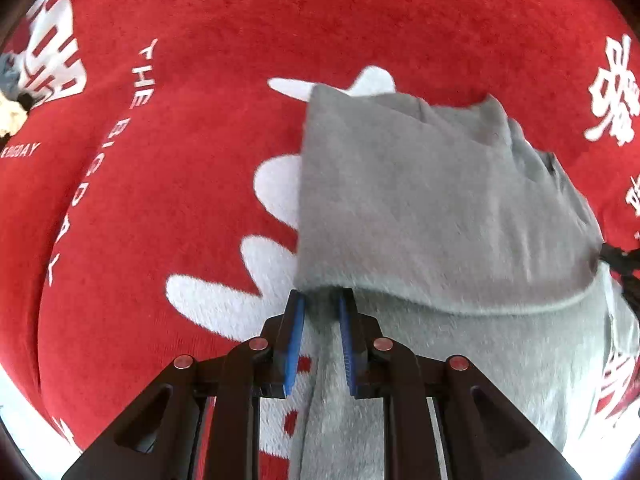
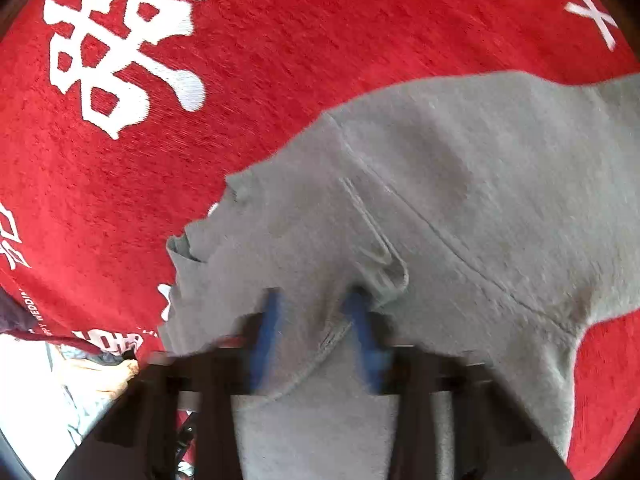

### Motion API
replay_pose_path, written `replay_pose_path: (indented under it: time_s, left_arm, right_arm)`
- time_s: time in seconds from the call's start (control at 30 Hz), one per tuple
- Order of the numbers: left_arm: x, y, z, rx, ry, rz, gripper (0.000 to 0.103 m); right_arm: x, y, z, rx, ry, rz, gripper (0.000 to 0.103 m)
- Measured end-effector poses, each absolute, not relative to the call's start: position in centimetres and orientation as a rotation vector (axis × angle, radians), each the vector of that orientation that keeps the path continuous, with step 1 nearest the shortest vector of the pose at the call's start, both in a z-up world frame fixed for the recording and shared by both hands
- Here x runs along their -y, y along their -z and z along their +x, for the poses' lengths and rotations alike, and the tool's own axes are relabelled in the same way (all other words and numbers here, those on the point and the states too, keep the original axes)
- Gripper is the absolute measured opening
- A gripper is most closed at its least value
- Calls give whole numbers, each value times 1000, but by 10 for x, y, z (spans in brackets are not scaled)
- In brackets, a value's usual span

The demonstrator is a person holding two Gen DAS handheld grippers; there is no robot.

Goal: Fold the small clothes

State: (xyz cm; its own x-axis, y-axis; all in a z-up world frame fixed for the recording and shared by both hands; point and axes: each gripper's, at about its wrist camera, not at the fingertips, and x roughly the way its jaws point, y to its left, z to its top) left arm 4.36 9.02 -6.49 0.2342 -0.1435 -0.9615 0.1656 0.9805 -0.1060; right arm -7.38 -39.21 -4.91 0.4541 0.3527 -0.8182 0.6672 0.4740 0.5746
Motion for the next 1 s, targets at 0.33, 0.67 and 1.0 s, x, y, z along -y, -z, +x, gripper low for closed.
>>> replay_pose_path:
  time_s: [0.33,0.67,1.0]
  left_arm:
    - [-120,47,40,-1293,134,42,35]
    - [-91,29,77,-1225,205,-33,35]
    - [-48,71,90,-1212,187,130,35]
  right_arm:
    - [401,39,-90,-1145,200,1023,5]
    - [388,73,-106,-1074,195,1283,40]
    - [401,54,-89,-1169,288,931,9]
